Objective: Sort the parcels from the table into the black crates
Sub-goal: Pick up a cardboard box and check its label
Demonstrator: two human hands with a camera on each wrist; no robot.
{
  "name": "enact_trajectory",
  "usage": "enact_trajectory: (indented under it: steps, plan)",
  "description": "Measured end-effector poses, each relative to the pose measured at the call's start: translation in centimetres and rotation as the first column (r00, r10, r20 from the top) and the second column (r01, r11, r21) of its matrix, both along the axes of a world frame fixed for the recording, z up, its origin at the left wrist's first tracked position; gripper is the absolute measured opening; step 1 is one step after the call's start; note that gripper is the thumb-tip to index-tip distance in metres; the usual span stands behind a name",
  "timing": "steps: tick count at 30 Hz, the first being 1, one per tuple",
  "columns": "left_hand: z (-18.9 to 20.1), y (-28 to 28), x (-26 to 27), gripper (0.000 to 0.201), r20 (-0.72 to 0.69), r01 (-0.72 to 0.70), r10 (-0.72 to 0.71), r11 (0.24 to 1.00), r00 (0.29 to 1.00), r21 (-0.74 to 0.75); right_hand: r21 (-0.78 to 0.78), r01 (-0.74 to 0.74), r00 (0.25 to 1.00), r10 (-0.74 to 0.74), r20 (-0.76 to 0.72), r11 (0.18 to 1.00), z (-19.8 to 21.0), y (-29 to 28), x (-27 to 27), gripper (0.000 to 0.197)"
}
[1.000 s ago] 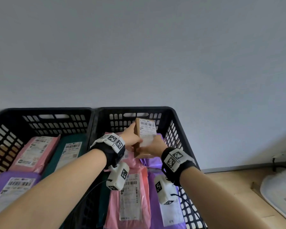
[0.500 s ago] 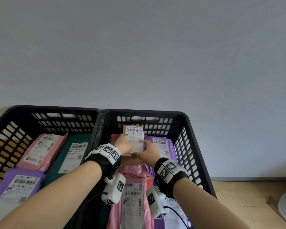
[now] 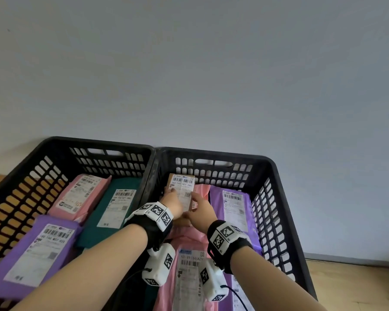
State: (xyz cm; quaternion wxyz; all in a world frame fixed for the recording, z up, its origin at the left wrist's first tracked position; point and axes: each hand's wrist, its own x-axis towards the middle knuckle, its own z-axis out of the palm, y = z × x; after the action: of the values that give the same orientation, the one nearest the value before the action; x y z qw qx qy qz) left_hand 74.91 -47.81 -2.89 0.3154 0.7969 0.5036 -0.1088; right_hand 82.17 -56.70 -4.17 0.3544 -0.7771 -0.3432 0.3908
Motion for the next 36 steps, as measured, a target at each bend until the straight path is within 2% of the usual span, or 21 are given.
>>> enact_trajectory:
  steps: [4,6,10,15,20,24,28,36]
  plan:
    - [0.1,-0.4,-0.2,0.058,-0.061,0.05,-0.048,0.998,0.997,0.038,-0.043,-0.167,0.967,0.172,0.189,0.985,-0.3,0.7,-0.3,0.068]
    - [-0.3,-0.5,-0.2,0.063,-0.079,0.087,-0.084,0.996,0.993,0.038,-0.12,-0.271,0.92,0.293,0.259,0.955,-0.4,1.2,-0.1,0.065]
    - [-1.4,-0.9,-0.4,0.086,-0.17,0.223,-0.215,0.975,0.962,0.024,-0.308,-0.377,0.837,0.464,0.29,0.873,-0.4,1.8,0.8,0.071]
    - [-1.0,-1.3,-0.2,0.086,-0.212,0.271,-0.263,0.963,0.941,0.005,-0.404,-0.46,0.76,0.585,0.282,0.791,-1.3,2.7,1.4,0.086]
    - [-0.6,-0.6,0.5,0.078,-0.216,0.234,-0.238,0.971,0.947,-0.046,-0.438,-0.462,0.763,0.597,0.246,0.771,-1.3,3.4,1.6,0.086]
    - [-1.0,-0.3,0.8,0.077,-0.22,0.215,-0.224,0.974,0.949,-0.068,-0.457,-0.494,0.727,0.64,0.251,0.74,-1.5,3.5,1.8,0.088]
    - [-1.2,-0.2,0.6,0.073,-0.192,0.172,-0.18,0.983,0.965,-0.057,-0.451,-0.482,0.75,0.62,0.23,0.751,-2.0,3.9,1.5,0.097]
    - [-0.4,-0.2,0.1,0.058,-0.096,0.137,-0.132,0.99,0.987,0.045,-0.323,-0.413,0.834,0.496,0.241,0.852,-0.1,3.5,1.3,0.072]
